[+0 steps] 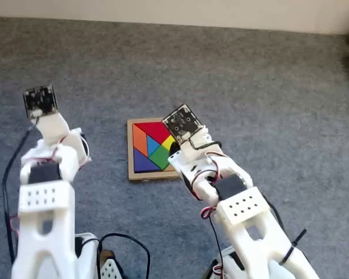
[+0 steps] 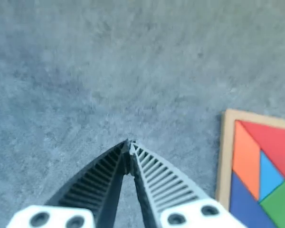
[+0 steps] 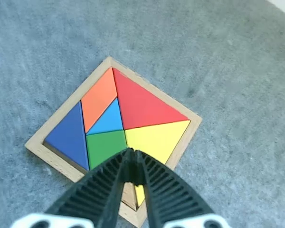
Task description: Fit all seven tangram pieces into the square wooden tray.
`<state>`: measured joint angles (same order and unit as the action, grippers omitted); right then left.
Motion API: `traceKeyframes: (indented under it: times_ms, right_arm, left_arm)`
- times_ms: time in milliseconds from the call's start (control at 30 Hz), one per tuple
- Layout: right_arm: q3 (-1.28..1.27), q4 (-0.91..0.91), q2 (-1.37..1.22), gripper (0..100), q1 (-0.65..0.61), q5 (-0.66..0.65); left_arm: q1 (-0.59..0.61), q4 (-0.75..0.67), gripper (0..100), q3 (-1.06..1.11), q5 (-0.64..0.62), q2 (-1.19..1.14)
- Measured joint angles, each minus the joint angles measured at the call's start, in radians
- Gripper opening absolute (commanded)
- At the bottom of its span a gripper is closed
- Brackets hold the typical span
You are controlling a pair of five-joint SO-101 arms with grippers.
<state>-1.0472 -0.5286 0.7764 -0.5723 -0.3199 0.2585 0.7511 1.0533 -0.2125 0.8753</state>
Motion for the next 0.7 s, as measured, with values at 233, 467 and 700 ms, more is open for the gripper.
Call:
traceKeyframes:
  times_ms: [233,467,700]
  right_arm:
    - [-0.069,0.0,0.126,0.9,0.009,0.005]
    - [-0.132,0.0,0.327,0.9,0.075,0.147]
    - [-0.181,0.0,0.48,0.9,0.084,0.153]
  left_arm:
    - [-0.064,-0.038,1,0.153,0.002,0.281]
    - [-0.081,-0.038,1,0.236,0.014,0.459]
    - [-0.183,-0.038,1,0.327,0.089,0.618]
